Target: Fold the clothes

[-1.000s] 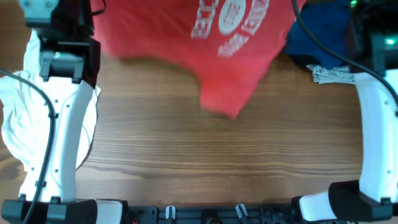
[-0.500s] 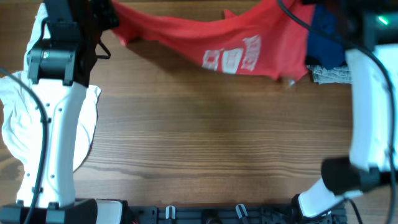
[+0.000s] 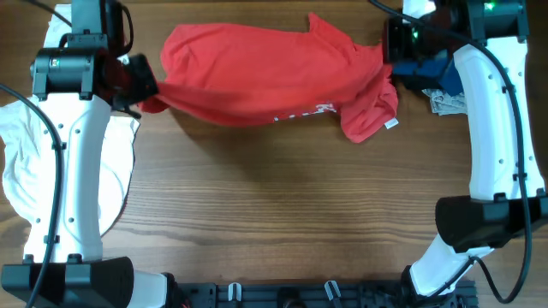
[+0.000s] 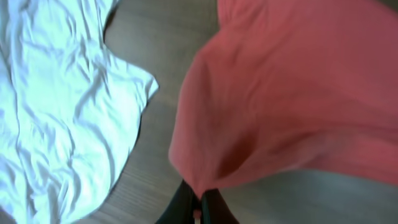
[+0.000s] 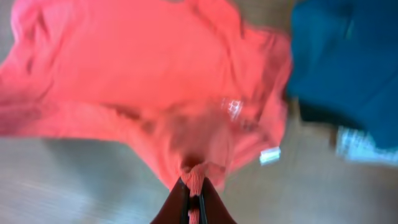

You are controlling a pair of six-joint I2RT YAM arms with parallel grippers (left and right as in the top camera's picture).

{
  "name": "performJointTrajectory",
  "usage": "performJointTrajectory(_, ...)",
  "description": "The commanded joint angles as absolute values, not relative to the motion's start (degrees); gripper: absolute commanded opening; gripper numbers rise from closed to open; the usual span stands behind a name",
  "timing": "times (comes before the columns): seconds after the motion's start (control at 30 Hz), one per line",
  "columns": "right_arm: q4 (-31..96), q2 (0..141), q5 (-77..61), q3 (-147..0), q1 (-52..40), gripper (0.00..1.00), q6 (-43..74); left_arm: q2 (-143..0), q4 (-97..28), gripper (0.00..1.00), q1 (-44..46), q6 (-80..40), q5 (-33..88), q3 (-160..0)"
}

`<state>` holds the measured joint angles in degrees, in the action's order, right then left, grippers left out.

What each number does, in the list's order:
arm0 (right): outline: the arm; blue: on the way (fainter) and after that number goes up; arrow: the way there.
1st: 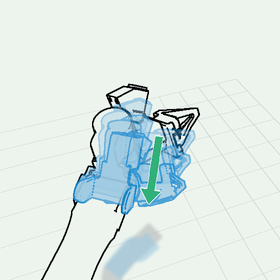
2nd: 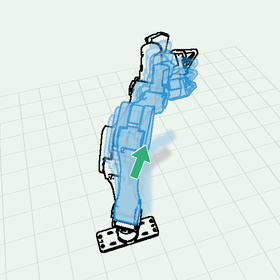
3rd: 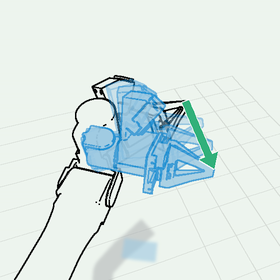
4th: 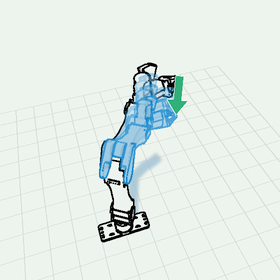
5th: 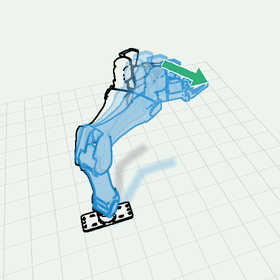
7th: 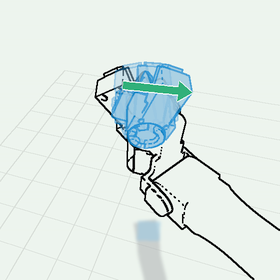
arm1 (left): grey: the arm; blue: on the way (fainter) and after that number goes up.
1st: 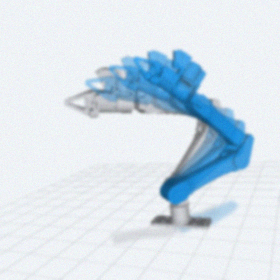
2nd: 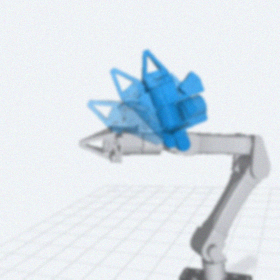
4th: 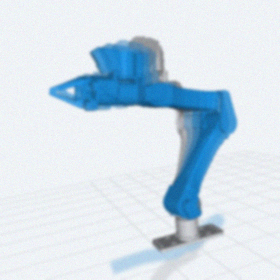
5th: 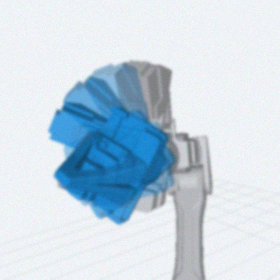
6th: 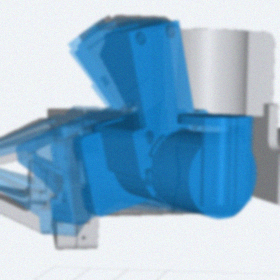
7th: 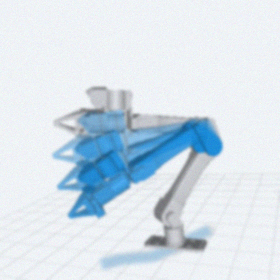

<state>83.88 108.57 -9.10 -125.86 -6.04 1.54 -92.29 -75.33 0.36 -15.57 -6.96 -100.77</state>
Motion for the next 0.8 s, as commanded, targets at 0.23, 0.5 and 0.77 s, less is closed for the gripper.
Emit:
performJointTrajectory(0.23,92.2,98.1,-11.0,-121.0,-6.5,0.04,10.8,-90.0,-90.9,0.04,0.0,-18.9,-4.9,-101.1)
performJointTrajectory(0.5,91.8,82.0,-9.3,-93.8,-6.8,0.04,18.8,-89.9,-94.1,0.04,0.1,-20.0,-1.5,-90.4)
performJointTrajectory(0.77,90.1,73.6,-9.5,-74.6,-6.8,0.04,25.9,-89.9,-94.3,0.04,0.1,-21.9,8.4,-79.8)
